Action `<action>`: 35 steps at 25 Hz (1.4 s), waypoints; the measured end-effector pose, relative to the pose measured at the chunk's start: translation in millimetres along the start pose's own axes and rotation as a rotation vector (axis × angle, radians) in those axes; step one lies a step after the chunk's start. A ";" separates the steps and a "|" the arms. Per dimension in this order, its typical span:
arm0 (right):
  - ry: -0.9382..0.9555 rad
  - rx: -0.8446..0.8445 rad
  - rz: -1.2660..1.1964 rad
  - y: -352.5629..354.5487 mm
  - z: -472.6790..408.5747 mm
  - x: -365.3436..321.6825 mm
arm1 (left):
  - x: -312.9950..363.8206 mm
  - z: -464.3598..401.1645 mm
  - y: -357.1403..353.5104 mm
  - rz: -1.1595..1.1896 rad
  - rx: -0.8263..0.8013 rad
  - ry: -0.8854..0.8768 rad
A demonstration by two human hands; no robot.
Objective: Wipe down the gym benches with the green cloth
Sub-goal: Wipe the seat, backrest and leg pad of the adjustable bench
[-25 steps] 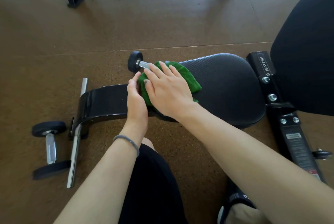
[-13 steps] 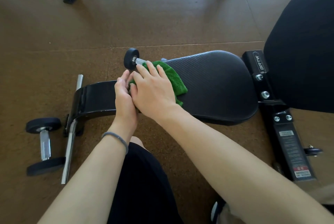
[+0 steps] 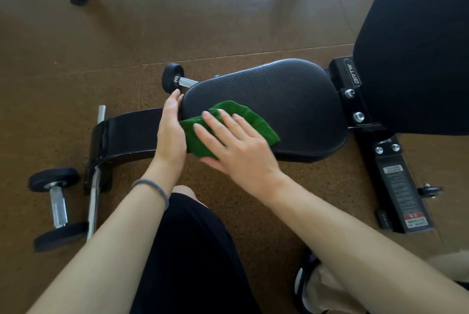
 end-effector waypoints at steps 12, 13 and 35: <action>-0.375 0.246 -0.068 22.3 38.3 38.1 | 17.0 5.0 -22.9 -0.698 0.208 -0.204; -0.324 0.235 -0.086 17.7 23.3 27.8 | 17.1 2.8 -22.3 -0.711 0.195 -0.202; -0.940 0.797 -2.145 208.2 47.9 89.8 | 189.7 84.4 -159.1 -0.391 -0.593 -0.195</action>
Point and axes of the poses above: each hand's wrist, its own z-axis away from the middle knuckle, its own y-axis out of the back of the hand, x = y × z, the point moved 5 cm from there along -z, towards the middle knuckle, and after that the axes turned 12 degrees about -z, right-handed, at the moved point
